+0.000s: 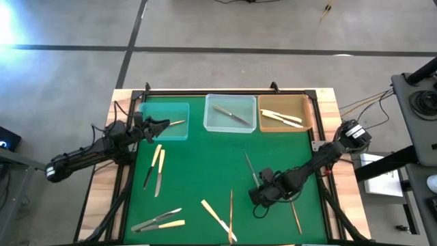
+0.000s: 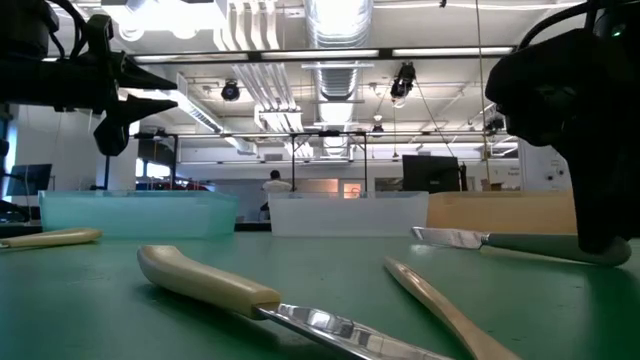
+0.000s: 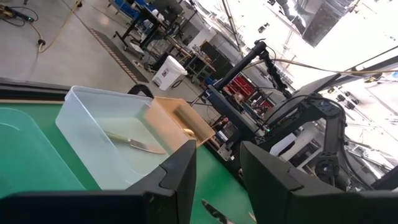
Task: Sort silverware by color (type)
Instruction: Put the green knife into the transparent bin
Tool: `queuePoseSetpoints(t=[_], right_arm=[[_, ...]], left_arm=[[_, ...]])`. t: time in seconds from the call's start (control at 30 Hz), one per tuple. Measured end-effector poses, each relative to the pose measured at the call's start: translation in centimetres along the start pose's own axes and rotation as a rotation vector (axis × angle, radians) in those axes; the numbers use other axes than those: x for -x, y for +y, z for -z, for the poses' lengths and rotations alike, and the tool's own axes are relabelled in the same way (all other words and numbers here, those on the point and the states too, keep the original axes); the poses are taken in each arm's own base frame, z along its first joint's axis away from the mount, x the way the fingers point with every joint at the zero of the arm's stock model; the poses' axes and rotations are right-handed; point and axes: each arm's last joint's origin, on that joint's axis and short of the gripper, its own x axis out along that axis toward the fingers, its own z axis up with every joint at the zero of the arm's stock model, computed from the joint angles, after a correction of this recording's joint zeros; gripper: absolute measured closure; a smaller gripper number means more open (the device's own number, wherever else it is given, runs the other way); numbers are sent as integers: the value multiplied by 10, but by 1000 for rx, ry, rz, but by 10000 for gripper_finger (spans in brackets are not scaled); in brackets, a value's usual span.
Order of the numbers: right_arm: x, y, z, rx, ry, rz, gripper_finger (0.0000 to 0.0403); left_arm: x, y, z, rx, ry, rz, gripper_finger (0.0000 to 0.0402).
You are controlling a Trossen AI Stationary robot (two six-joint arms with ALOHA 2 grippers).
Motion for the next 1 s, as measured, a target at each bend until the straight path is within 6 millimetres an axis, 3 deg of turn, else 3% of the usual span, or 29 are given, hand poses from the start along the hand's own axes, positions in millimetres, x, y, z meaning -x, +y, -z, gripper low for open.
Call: queuePoseSetpoints(t=[0.23,0.47,0.67,0.83,1.0], right_arm=[[18,9,4,117,-109,60,391],[31,21,14,248,-153,0,392],[54,30,9,365,-265,43,392],[78,34,-9,452,-355,120,392],[97,36,-50,530,-409,201,392]], left_arm=[[0,0,0,0,1,-1,293],[0,0,0,0,1,-1,293],[0,0,0,0,1,-1,293],[0,0,0,0,1,-1,293],[0,0,0,0,1,-1,293]])
